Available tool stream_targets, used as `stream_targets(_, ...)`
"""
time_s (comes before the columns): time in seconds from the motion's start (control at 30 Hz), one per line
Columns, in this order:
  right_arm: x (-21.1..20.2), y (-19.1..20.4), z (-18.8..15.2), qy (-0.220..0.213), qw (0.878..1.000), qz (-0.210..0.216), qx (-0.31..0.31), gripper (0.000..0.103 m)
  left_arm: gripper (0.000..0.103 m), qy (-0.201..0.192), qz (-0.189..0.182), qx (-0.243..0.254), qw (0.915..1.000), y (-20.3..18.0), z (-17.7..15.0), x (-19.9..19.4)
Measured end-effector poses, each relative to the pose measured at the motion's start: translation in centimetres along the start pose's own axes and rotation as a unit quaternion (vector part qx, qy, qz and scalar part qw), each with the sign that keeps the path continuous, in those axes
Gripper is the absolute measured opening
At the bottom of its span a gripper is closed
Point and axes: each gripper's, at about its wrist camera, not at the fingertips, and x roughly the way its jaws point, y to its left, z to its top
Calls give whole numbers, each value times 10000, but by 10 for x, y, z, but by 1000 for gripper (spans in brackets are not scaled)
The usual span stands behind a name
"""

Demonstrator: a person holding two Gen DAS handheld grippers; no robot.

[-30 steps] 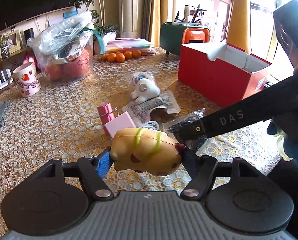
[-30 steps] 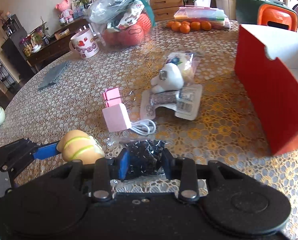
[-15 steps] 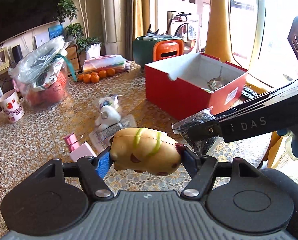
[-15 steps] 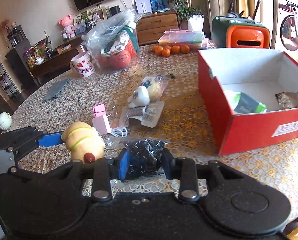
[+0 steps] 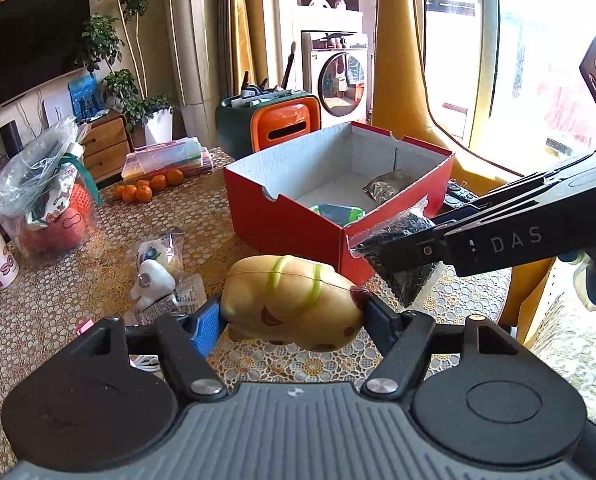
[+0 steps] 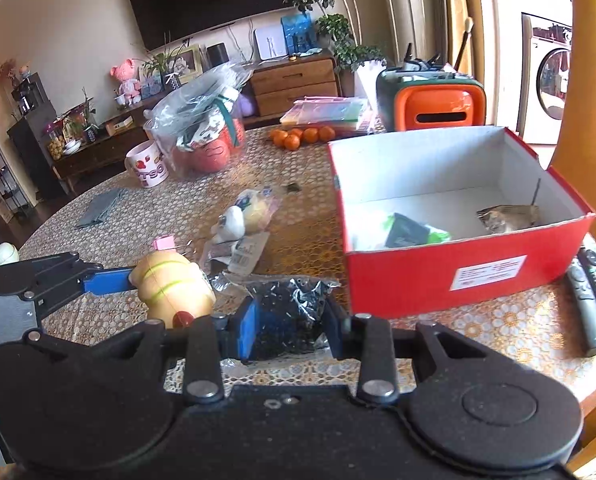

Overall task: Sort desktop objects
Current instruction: 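Carry the yellow toy and black clip bag over the red shoebox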

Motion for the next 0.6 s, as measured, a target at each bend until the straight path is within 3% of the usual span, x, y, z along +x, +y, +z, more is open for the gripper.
stream_targets(0.6, -11, -99, 36, -265, 9980, -512, 251, 34, 72, 36, -69, 377, 9993, -37, 73, 69)
